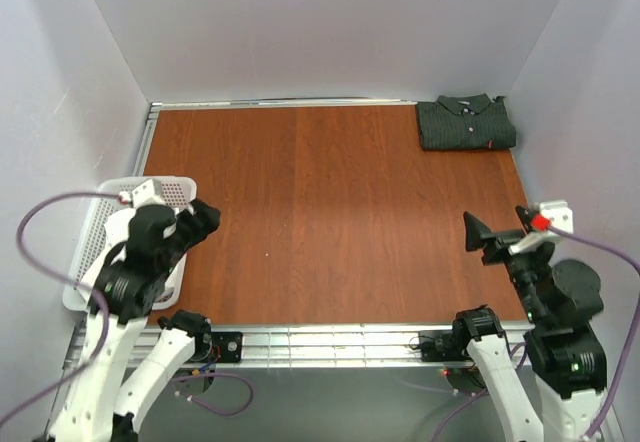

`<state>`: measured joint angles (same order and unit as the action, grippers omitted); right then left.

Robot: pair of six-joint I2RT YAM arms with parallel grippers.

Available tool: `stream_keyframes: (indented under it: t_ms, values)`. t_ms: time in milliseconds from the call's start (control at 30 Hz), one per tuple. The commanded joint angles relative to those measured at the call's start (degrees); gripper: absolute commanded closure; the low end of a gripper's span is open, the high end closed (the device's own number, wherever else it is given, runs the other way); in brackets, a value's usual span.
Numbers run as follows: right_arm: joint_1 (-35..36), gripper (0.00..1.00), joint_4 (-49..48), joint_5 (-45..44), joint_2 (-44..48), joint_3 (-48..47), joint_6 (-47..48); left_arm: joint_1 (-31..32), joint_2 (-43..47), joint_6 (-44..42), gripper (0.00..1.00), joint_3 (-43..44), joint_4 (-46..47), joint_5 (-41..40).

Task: Fold and stack the long sleeve shirts
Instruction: Grab the shirt from the pile

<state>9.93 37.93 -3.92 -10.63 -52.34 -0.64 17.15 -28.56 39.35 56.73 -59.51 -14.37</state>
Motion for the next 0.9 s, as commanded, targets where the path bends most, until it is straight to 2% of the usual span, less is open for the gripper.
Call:
stream_keyframes:
  t_ms: [0,200,300,400,467,600,667,867]
  values:
    - [1.4,0.01,1.87,0.58,-8.16,-3.82,2.93,0.26,-11.5,3.88,0.02,-1.62,3.06,5.23]
    - [1.75,0.01,1.71,3.48,-12.74,-4.88,3.54,-0.27,-28.26,4.77,0.02,1.79,8.09,-3.19]
    - [1.93,0.01,1.79,7.69,-13.54,-5.06,3.63,-5.61,-35.92,1.62,0.02,5.22,9.22,-5.32]
    - [2.11,0.01,1.62,10.51,-13.54,-4.62,2.85,-16.58,-40.86,-1.11,0.02,6.37,11.59,-4.52]
    - [2.72,0.01,1.62,12.87,-13.1,-4.35,2.32,-20.3,-42.71,-2.08,0.02,6.81,12.13,-8.29]
    - [3.86,0.01,1.44,13.59,-12.57,-3.65,1.53,-32.84,-46.76,-2.27,0.02,4.72,14.67,-7.87]
    - [4.39,0.01,1.36,14.55,-11.96,-2.86,1.26,-36.81,-48.17,-2.09,0.02,2.25,16.6,-7.17]
    - [5.97,0.01,1.62,15.79,-10.99,-2.15,1.08,-42.01,-53.96,-1.03,0.02,-4.5,22.66,-6.2]
